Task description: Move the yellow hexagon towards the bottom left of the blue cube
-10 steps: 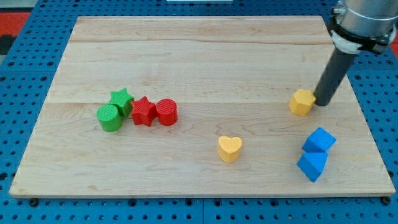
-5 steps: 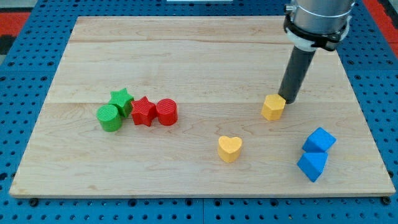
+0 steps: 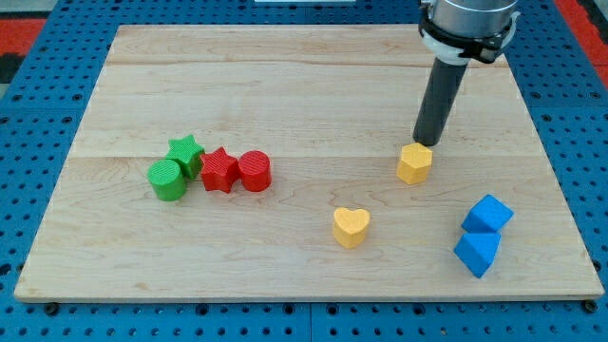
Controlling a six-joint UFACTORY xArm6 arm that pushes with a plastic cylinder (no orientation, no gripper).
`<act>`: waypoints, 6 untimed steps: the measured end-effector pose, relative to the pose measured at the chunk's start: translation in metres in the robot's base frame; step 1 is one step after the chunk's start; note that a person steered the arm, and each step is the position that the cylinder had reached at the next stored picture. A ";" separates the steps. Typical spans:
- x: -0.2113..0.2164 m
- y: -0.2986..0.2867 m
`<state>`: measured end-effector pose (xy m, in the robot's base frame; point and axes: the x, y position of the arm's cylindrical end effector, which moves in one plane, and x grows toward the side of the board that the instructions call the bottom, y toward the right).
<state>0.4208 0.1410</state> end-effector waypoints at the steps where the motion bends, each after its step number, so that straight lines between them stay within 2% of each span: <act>1: 0.000 -0.012; 4: 0.003 -0.031; 5: 0.016 -0.038; 6: 0.046 -0.038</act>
<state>0.4663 0.1027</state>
